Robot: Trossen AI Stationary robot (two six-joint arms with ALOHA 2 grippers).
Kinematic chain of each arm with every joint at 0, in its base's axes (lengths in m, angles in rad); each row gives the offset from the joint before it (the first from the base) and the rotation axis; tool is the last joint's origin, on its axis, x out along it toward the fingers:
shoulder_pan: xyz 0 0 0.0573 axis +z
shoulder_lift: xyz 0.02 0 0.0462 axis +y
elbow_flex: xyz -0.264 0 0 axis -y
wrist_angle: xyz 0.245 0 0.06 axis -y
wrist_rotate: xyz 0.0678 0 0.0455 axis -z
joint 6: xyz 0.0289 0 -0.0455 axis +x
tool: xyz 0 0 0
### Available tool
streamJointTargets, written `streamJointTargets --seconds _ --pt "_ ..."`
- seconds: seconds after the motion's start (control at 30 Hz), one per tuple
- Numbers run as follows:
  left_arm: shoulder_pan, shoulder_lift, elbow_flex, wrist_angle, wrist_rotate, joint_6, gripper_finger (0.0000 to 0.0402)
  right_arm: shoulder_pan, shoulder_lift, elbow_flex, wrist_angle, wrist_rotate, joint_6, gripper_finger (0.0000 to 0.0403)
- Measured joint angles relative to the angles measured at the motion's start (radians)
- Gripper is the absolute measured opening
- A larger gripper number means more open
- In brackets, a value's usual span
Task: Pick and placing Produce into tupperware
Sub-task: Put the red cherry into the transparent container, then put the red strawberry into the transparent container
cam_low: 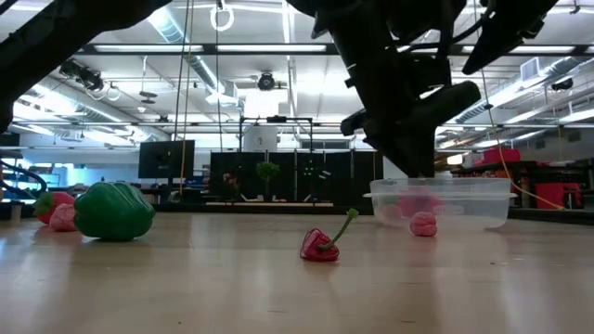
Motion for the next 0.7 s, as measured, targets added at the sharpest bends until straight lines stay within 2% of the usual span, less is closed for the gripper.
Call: streamJointTargets --seconds 0.17,0.27,0.4,0.5,0.6,0.63,0.7 --pt "0.000 -0.016 0.002 -0.006 -0.002 0.029 0.0168 0.000 0.000 0.000 0.000 0.004 -0.025 0.0110" --pt "0.000 -0.041 0.024 -0.100 -0.002 0.024 0.0180 0.000 0.000 0.000 0.000 0.004 -0.026 0.0110" --pt "-0.014 -0.055 0.093 -0.370 -0.002 -0.048 0.0179 0.000 0.000 0.000 -0.001 0.002 -0.006 0.0110" --pt "-0.034 -0.063 0.174 -0.623 -0.003 -0.116 0.0169 0.001 0.000 -0.005 0.004 -0.022 0.072 0.0110" --pt "-0.061 -0.125 0.133 -0.834 -0.011 -0.191 0.0157 0.001 0.000 -0.048 0.022 -0.039 0.143 0.0110" --pt "-0.070 -0.142 0.126 -0.862 -0.028 -0.238 0.0153 0.001 0.000 -0.066 0.032 -0.039 0.145 0.0110" --pt "-0.092 -0.223 0.068 -0.806 -0.036 -0.262 0.0146 -0.004 0.002 -0.099 0.038 -0.041 0.140 0.0110"
